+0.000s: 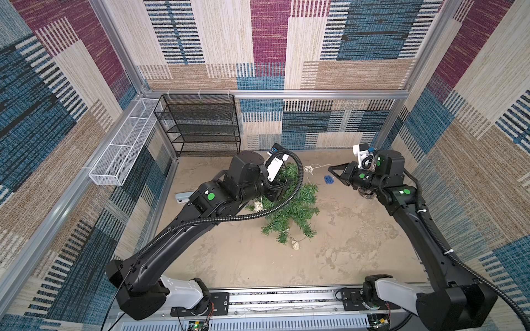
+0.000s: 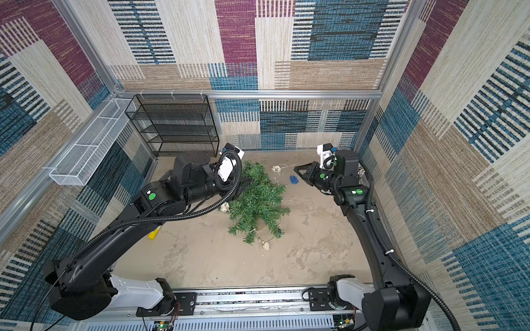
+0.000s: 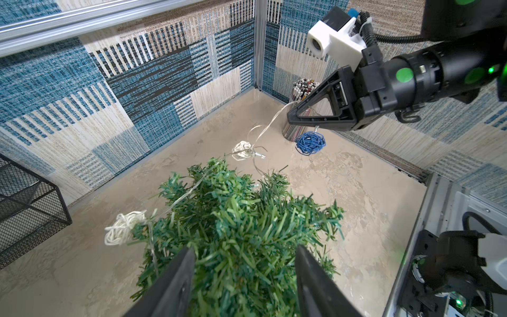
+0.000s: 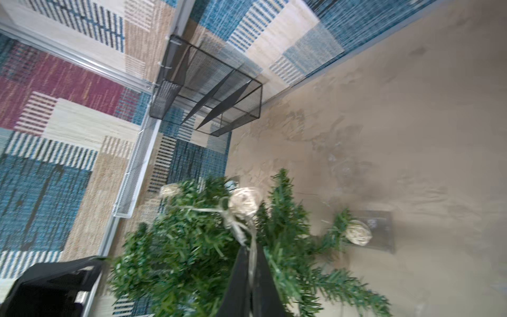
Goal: Remove string lights from the small christmas tree
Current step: Remove the light string from the Christmas tree.
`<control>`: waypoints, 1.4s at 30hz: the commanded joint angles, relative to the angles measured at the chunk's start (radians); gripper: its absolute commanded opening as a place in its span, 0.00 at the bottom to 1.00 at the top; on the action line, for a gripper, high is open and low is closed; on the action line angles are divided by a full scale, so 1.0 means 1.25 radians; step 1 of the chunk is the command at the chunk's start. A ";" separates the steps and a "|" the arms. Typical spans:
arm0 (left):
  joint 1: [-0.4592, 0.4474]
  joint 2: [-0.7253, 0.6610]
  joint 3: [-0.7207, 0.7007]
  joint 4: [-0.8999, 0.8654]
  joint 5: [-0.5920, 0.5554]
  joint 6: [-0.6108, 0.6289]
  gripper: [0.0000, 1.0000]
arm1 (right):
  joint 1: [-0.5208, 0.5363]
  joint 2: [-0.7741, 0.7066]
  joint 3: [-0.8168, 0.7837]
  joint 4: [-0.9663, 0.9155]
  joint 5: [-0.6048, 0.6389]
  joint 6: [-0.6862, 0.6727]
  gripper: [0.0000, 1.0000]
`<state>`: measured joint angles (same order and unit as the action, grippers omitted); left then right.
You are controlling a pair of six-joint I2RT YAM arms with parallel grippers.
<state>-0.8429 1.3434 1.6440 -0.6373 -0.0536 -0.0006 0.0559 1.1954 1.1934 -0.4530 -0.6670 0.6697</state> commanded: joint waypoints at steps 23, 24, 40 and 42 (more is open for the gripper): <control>0.034 -0.024 0.009 -0.023 -0.041 0.032 0.64 | 0.055 0.245 0.364 0.125 -0.090 -0.196 0.00; 0.035 -0.024 0.008 -0.024 -0.041 0.032 0.64 | 0.063 0.255 0.383 0.131 -0.091 -0.201 0.00; 0.159 0.049 0.090 0.027 0.113 0.045 0.84 | 0.186 0.359 0.557 0.251 -0.124 -0.213 0.00; 0.189 0.082 0.104 0.049 0.183 0.031 0.86 | 0.193 0.365 0.561 0.277 -0.125 -0.199 0.00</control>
<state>-0.6376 1.4128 1.7542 -0.6388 0.0212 0.0536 0.2897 1.6428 1.8816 -0.1848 -0.8124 0.4072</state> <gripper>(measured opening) 0.849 0.069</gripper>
